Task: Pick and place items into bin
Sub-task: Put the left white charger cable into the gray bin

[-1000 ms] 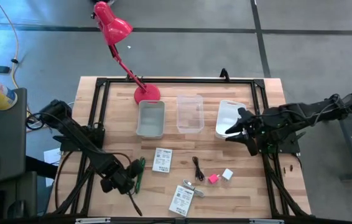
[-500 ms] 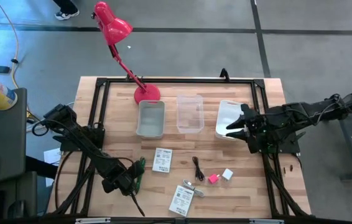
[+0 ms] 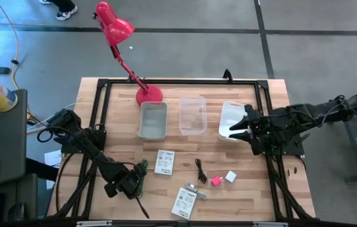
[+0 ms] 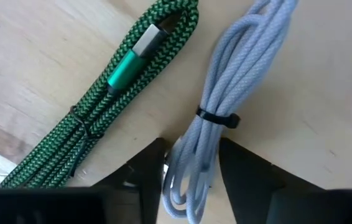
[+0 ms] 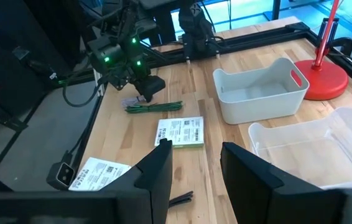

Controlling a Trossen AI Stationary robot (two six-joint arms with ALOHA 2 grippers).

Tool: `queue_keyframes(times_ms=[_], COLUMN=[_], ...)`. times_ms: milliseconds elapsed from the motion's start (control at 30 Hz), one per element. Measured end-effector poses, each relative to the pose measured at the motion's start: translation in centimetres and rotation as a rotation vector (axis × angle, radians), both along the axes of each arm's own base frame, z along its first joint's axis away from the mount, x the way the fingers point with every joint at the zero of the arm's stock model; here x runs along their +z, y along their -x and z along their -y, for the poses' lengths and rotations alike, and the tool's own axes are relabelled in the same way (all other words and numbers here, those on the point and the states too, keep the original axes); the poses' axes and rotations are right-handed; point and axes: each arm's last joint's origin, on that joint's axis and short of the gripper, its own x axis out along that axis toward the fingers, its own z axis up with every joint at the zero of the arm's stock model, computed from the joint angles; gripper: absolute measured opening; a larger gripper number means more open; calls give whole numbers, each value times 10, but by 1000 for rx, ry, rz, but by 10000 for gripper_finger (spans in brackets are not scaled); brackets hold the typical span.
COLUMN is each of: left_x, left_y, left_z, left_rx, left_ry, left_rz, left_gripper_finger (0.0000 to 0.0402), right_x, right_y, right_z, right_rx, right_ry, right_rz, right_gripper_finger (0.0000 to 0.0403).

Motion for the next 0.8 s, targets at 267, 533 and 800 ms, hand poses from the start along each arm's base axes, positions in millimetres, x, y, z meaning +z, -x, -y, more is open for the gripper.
queue_keyframes(times_ms=[267,533,800], left_x=[1,16,53], left_y=[0,7,21], left_z=[0,-1,-16], left_rx=[40,121,282], left_ry=[29,97,108], left_rz=[-20,-41,22], left_gripper_finger=[35,18,12], right_x=[-2,-2,-2], right_y=[1,1,1], right_z=[0,0,0], right_rx=[-2,-2,-2], right_ry=[1,0,1], right_rz=[-18,-19,-21], right_gripper_finger=[128,128,128])
